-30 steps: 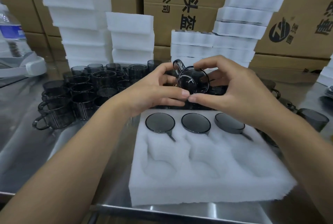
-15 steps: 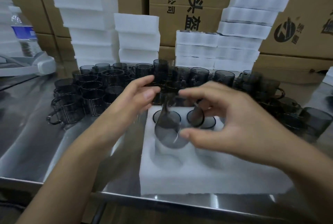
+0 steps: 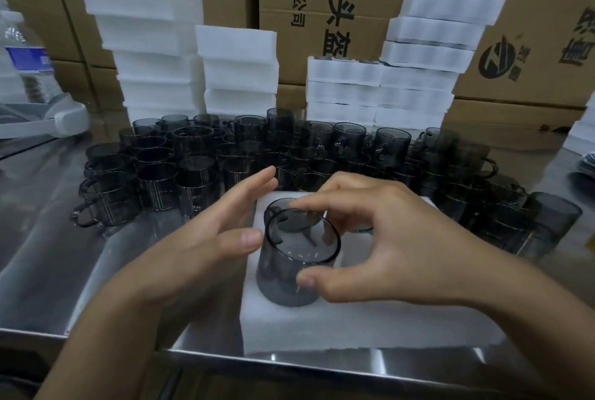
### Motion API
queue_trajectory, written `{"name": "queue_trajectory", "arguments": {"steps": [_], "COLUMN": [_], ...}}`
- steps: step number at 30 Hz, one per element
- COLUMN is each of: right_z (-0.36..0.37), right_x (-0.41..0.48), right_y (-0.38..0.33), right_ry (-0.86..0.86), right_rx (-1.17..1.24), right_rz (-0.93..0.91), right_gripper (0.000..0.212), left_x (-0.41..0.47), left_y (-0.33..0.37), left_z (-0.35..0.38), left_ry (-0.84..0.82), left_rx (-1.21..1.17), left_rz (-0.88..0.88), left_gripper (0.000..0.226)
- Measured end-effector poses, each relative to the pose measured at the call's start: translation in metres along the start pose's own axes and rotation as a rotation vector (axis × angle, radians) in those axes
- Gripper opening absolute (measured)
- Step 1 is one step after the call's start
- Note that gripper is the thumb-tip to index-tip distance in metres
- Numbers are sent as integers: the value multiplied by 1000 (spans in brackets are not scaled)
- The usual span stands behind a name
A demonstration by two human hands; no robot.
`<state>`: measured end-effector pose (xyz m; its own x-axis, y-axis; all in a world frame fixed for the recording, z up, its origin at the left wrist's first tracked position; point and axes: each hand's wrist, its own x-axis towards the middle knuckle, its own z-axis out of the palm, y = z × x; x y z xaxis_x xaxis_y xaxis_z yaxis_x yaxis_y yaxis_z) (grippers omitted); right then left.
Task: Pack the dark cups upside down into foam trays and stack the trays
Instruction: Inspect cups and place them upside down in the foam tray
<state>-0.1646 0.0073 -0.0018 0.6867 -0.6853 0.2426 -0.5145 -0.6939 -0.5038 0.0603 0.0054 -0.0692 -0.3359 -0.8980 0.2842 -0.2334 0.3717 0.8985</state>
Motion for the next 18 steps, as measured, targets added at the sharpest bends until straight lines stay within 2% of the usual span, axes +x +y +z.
{"name": "queue_trajectory", "arguments": {"steps": [5,10,13,15,18], "right_z": [4,-7,-10,-6,-1], "right_x": [6,15,26,32,34], "right_y": [-4,-1,8,16,28], "right_ry": [-104,-227,-143,-119,-196], "right_rx": [-76,-106,-8,-34,-99], "right_rz": [-32,8,85,129,216], "right_gripper": [47,59,55,73,102], "left_x": [-3,-6,-4,-5,-6], "left_y": [4,2,4,5,5], "left_z": [3,1,1,2,2], "left_ry": [-10,-94,-125,-119,-106], "left_rx": [21,-52,-23,-13,-44], "left_rz": [-13,-19,-4,-3,-31], "left_gripper": [68,99,108,111,115]}}
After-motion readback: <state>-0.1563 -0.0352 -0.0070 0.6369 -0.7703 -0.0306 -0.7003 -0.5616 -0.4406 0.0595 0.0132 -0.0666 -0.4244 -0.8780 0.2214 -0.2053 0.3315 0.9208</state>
